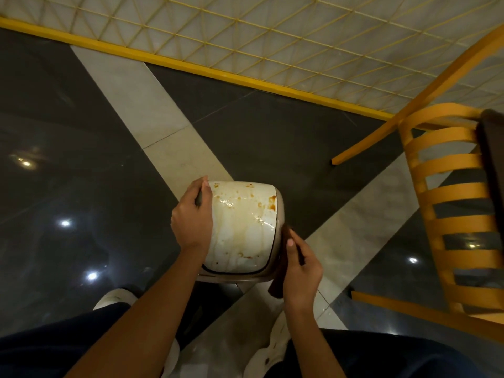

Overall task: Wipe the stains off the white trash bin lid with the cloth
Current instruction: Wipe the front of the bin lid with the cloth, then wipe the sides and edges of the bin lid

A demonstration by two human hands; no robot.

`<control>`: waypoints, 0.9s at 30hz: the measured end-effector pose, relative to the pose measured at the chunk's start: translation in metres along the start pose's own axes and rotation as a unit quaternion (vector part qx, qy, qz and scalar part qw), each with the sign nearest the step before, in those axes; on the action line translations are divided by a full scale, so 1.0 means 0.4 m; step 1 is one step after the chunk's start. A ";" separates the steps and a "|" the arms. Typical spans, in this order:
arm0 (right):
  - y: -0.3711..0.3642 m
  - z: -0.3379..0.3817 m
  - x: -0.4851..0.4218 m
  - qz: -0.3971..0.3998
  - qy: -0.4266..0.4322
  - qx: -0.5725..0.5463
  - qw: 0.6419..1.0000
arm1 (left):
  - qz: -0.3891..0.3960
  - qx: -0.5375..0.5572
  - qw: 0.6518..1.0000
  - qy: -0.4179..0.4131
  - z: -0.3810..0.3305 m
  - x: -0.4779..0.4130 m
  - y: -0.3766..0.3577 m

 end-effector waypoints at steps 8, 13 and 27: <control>-0.083 0.210 0.079 0.097 -0.031 -0.122 0.987 | 0.073 0.110 0.990 0.040 -0.048 -0.048 0.065; -0.277 0.323 0.125 0.222 -0.111 -0.226 0.942 | 0.189 0.276 0.924 0.185 -0.087 -0.090 0.119; -0.239 0.209 -0.188 0.073 0.181 0.182 0.964 | 0.178 0.227 0.890 0.352 0.005 -0.223 0.166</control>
Point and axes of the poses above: each hand's wrist, its own x-axis away from the middle knuckle, its own y-axis out of the back of the hand, z = x × y, the point moved 3 cm from there along -x, towards the middle knuckle, and after that the axes turned 8 degrees about -z, right-handed, at the moved point
